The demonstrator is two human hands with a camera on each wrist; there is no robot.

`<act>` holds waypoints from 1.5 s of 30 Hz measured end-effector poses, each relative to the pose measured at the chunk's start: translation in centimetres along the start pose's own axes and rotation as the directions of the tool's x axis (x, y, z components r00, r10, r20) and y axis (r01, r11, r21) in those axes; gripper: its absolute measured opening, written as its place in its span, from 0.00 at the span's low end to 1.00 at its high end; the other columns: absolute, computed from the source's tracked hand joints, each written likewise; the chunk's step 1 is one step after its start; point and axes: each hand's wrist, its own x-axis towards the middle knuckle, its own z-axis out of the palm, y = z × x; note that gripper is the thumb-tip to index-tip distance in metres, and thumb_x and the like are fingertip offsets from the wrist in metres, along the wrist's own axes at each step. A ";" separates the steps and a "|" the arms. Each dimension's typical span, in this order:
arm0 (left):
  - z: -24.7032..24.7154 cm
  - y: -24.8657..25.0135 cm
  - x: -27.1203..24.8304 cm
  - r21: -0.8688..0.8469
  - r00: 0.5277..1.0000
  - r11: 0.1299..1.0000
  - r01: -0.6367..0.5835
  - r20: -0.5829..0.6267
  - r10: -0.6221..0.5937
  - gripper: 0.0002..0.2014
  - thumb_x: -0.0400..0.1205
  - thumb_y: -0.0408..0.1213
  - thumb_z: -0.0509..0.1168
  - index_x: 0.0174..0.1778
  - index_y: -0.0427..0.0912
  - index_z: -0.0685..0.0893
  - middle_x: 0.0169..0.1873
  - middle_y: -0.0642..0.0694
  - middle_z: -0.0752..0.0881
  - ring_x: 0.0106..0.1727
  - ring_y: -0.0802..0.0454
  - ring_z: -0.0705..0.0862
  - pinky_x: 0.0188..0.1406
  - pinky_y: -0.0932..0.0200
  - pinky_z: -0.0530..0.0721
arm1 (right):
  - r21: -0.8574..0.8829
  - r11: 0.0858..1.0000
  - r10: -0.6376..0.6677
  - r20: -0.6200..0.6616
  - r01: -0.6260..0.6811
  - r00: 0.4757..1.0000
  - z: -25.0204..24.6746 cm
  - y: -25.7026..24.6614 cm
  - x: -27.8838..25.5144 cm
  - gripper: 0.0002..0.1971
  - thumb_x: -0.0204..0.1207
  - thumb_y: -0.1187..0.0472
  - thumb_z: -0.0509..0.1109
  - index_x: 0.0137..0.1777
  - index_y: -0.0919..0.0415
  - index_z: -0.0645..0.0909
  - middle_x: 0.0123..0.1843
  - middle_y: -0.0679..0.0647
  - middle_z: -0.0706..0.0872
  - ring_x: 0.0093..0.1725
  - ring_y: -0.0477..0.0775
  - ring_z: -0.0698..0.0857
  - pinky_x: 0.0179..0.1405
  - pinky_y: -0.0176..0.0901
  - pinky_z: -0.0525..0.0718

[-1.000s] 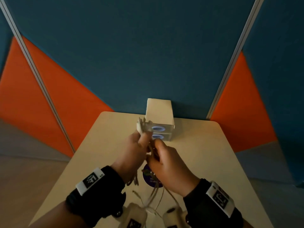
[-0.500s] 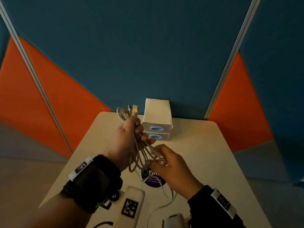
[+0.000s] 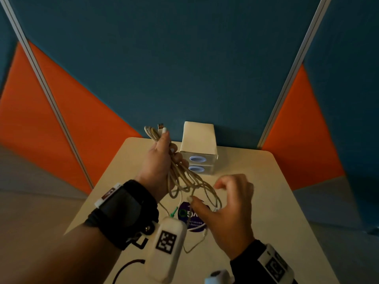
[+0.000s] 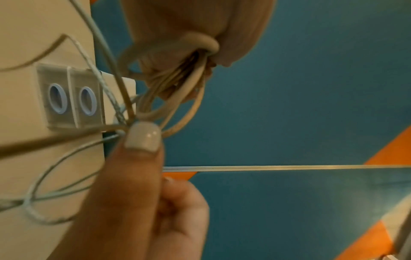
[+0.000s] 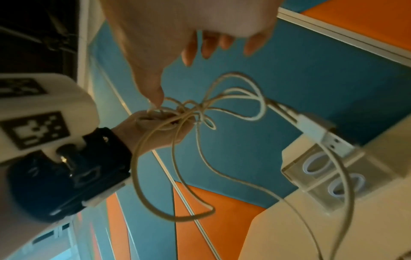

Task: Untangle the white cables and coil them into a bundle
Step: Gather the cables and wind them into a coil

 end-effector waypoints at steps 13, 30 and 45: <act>-0.8 1.0 1.1 -0.082 0.998 0.997 -0.010 -0.057 0.006 0.17 0.84 0.55 0.56 0.38 0.46 0.70 0.22 0.53 0.69 0.20 0.59 0.68 0.28 0.57 0.79 | 0.298 0.931 0.106 0.331 -0.210 0.938 0.3 1.8 0.6 0.07 0.73 0.66 0.72 0.37 0.53 0.86 0.32 0.41 0.84 0.36 0.42 0.82 0.39 0.30 0.77; -1.8 1.2 1.2 -0.168 0.998 0.986 0.024 -0.048 -0.033 0.17 0.83 0.55 0.57 0.36 0.47 0.72 0.22 0.53 0.69 0.19 0.59 0.70 0.37 0.54 0.78 | 0.020 0.958 0.251 0.424 -0.286 0.870 -3.1 6.6 0.2 0.11 0.71 0.64 0.73 0.49 0.47 0.84 0.53 0.47 0.86 0.51 0.41 0.82 0.58 0.46 0.82; -0.9 -1.1 -0.5 -0.132 0.999 0.990 -0.044 -0.004 0.044 0.15 0.84 0.54 0.55 0.39 0.46 0.70 0.26 0.53 0.70 0.23 0.59 0.71 0.35 0.53 0.82 | 0.288 0.898 0.263 0.254 -0.333 0.931 0.9 -0.7 1.0 0.16 0.79 0.51 0.61 0.37 0.56 0.85 0.26 0.46 0.83 0.32 0.47 0.82 0.38 0.47 0.80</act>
